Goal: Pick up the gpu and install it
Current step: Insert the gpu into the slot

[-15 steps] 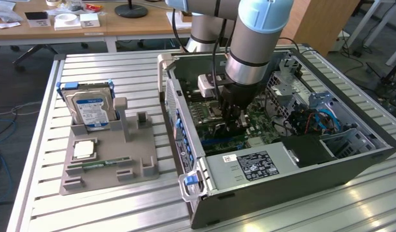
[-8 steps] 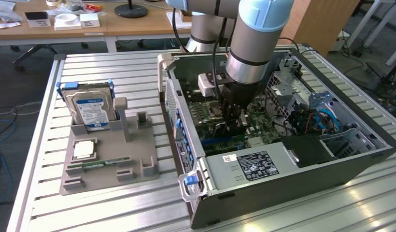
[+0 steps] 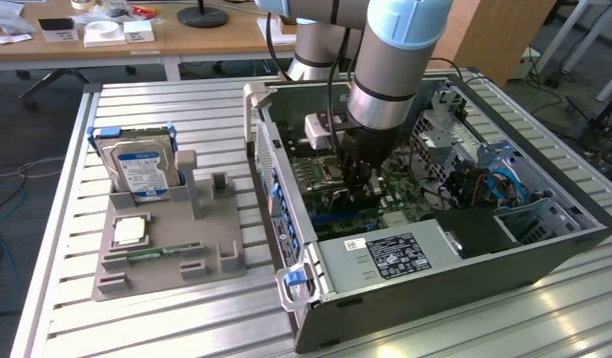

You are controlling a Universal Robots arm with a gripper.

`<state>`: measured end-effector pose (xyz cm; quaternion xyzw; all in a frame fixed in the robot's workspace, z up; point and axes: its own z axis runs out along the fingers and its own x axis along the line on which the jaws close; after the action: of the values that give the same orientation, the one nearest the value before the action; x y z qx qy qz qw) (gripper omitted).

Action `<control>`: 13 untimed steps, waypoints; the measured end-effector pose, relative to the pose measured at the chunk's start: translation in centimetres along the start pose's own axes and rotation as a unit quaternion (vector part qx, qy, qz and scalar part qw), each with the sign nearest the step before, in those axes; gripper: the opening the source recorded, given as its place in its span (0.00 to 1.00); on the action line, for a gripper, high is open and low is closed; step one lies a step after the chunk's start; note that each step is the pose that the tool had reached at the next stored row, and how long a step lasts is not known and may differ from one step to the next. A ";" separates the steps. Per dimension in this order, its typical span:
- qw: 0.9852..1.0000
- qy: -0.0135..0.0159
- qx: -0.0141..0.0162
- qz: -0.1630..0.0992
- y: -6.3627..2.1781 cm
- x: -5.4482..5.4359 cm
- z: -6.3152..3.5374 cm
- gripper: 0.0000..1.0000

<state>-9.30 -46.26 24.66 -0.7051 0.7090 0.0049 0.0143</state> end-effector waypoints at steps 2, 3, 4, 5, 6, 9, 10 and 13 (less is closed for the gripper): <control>1.000 0.000 0.001 -0.001 0.01 0.0 0.12 0.27; 1.000 0.000 0.001 -0.001 0.01 0.0 0.19 0.27; 1.000 0.000 0.001 -0.002 0.01 0.0 0.23 0.27; 1.000 0.000 0.002 -0.002 0.01 0.0 0.23 0.27; 1.000 0.000 0.002 -0.003 0.02 0.0 0.25 0.27; 1.000 0.000 0.002 -0.004 0.03 0.0 0.28 0.27; 1.000 0.000 0.002 -0.004 0.04 0.0 0.29 0.27; 1.000 0.000 0.003 -0.004 0.04 0.0 0.29 0.27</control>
<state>-9.34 -46.26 24.37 -0.7080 0.7060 0.0030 0.0161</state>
